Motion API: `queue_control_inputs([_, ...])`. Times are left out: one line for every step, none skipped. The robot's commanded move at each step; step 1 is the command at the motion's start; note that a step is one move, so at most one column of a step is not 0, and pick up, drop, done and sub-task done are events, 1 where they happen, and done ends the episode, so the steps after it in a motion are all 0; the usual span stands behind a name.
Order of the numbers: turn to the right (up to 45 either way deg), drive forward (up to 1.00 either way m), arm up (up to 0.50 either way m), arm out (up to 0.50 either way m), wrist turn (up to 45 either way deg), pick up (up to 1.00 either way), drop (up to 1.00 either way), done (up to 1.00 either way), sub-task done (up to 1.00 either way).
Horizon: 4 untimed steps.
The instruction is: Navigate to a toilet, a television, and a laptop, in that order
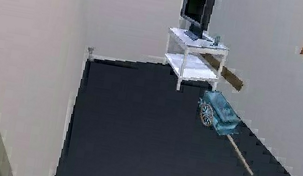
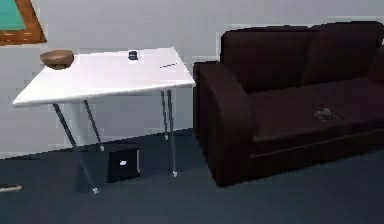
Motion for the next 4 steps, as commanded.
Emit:
queue_control_inputs([0.0, 0.35, 0.0, 0.0, 0.0, 0.0, 0.0, 0.0, 0.0])
queue_control_inputs([6.0, 0.0, 0.0, 0.0, 0.0, 0.0, 0.0, 0.0, 0.0])
queue_control_inputs([0.0, 1.0, 0.0, 0.0, 0.0, 0.0, 0.0, 0.0, 0.0])
queue_control_inputs([3.0, 0.0, 0.0, 0.0, 0.0, 0.0, 0.0, 0.0, 0.0])
